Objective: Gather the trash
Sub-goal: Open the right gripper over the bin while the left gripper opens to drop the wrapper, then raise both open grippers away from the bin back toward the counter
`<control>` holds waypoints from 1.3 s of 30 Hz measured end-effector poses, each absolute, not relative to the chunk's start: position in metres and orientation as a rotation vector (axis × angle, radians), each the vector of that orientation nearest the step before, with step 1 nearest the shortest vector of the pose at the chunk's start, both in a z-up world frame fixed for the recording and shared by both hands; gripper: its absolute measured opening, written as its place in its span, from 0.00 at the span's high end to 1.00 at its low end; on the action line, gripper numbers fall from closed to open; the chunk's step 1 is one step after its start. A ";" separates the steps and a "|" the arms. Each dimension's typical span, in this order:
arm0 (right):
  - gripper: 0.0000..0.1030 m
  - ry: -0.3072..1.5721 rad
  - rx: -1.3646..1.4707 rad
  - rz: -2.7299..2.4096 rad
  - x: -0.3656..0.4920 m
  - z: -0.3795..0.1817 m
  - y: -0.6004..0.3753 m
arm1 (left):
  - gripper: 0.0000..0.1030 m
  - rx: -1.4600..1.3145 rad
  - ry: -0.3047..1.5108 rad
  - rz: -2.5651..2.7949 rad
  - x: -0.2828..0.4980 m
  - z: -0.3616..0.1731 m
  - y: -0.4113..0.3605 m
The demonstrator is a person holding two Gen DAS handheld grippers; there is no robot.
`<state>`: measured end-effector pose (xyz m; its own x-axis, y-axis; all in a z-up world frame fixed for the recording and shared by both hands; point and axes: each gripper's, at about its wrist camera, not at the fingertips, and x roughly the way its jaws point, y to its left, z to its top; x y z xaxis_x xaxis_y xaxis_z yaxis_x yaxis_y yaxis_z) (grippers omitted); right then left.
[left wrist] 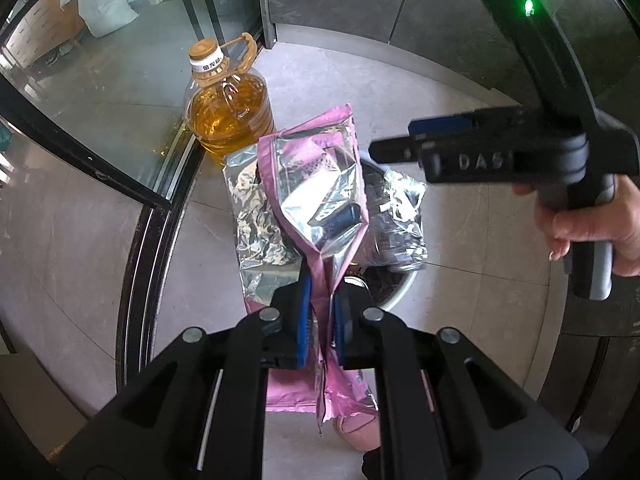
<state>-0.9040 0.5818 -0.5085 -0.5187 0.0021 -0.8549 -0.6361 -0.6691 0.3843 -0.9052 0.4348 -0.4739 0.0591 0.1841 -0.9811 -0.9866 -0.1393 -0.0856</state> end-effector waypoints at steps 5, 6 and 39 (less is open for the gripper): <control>0.42 1.007 -1.224 2.233 -0.898 -0.502 0.587 | 0.92 -1.202 0.957 1.325 -0.900 -0.476 0.439; 0.42 1.004 -1.215 2.236 -0.895 -0.499 0.586 | 0.92 -1.201 0.957 1.318 -0.899 -0.477 0.439; 0.42 1.010 -1.094 2.251 -0.858 -0.461 0.596 | 0.23 -1.145 1.074 1.379 -0.891 -0.496 0.457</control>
<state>-0.8580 0.5963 -0.4607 -0.5910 0.0685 -0.8038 -0.6459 -0.6370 0.4207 -0.8912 0.4572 -0.4963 -0.0466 0.1516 -0.9873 -0.9944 -0.1009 0.0314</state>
